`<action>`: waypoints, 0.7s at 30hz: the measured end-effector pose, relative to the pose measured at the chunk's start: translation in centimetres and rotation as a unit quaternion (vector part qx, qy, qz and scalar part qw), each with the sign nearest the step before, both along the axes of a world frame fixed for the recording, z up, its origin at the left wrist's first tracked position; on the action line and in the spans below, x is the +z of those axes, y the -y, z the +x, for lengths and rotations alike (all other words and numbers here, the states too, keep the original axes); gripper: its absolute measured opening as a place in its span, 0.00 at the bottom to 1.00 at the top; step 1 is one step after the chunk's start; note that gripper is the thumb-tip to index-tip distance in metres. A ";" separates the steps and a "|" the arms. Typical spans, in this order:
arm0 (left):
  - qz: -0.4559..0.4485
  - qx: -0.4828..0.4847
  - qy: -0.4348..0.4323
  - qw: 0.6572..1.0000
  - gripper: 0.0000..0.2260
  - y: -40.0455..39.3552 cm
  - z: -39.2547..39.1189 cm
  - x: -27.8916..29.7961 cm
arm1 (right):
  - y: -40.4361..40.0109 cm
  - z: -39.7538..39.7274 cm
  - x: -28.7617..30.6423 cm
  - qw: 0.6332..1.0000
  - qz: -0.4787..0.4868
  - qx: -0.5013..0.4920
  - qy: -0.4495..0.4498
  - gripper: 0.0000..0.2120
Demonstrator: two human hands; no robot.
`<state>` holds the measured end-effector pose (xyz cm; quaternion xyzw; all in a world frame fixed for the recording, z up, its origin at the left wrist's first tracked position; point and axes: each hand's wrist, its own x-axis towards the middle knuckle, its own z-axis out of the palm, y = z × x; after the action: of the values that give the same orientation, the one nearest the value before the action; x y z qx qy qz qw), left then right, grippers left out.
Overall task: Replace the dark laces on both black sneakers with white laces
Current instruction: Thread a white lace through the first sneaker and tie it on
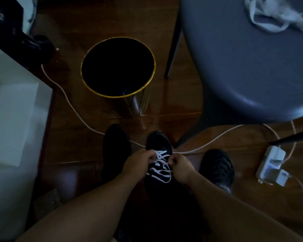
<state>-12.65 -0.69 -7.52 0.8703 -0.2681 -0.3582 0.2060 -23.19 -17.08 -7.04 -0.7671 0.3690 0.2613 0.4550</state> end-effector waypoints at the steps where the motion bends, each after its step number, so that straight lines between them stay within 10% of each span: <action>1: 0.007 -0.017 0.009 1.000 0.04 0.0 0.0 -0.1 | 0.0 0.0 -0.1 1.000 -0.002 -0.001 -0.005 0.08; 21: -0.059 0.251 -0.162 0.952 0.01 -0.8 -1.5 -0.9 | -0.9 -1.7 0.2 0.980 0.046 -0.193 0.033 0.05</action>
<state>-14.18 0.11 -8.46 0.8259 -0.0245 -0.4147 0.3812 -24.90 -16.18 -6.79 -0.6679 0.4826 0.1594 0.5436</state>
